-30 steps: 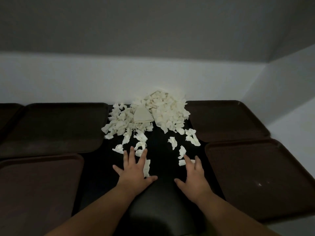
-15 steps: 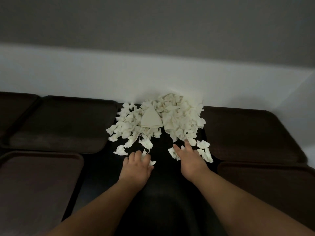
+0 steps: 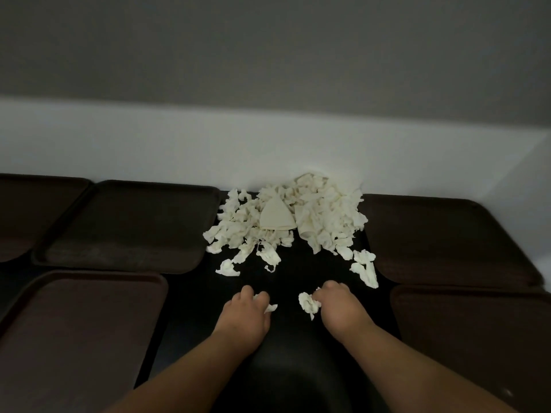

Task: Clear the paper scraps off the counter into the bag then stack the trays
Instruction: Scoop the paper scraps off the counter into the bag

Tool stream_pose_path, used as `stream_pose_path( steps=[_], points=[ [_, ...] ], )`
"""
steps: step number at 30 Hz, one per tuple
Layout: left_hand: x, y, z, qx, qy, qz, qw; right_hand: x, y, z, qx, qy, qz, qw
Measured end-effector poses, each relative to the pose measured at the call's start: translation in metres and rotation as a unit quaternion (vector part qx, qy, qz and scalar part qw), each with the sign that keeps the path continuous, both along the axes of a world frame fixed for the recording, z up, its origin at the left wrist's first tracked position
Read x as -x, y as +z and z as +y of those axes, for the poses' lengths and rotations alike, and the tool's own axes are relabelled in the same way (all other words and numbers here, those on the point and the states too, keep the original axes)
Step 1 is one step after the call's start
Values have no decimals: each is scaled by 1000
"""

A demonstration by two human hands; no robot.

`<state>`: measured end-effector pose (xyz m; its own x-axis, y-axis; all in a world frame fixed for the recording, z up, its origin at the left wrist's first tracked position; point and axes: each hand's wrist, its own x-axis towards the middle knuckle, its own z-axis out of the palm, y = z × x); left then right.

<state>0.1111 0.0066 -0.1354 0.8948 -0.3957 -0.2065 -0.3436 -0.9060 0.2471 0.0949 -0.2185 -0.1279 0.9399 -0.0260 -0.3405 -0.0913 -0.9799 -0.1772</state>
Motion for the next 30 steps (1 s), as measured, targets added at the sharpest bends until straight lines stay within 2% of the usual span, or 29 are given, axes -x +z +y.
stream_pose_path(
  steps=[3, 4, 7, 11, 13, 15, 23, 30],
  points=[
    [6, 3, 3, 5, -9, 16, 1000, 21, 2, 2, -29, -67, 4, 997],
    [8, 4, 3, 12, -14, 21, 1000, 24, 6, 3, -31, -115, 25, 993],
    [19, 6, 0, 34, -40, 38, 998, 59, -3, -4, -92, -145, 85, 981],
    [38, 5, -3, 90, -82, 36, 992, 88, 14, 13, -97, -258, 4, 961],
    [44, 5, -5, 121, -102, 31, 987, 120, 19, 16, -98, -242, -51, 964],
    [51, 7, -11, 142, -124, 19, 982, 142, 20, 9, -103, -269, -78, 954],
    [88, 30, -63, 198, -189, -15, 962, 217, 56, -39, -101, -354, -147, 918],
    [148, 54, -150, 284, -236, 17, 929, 317, 64, -110, -91, -419, -177, 886]
  ],
)
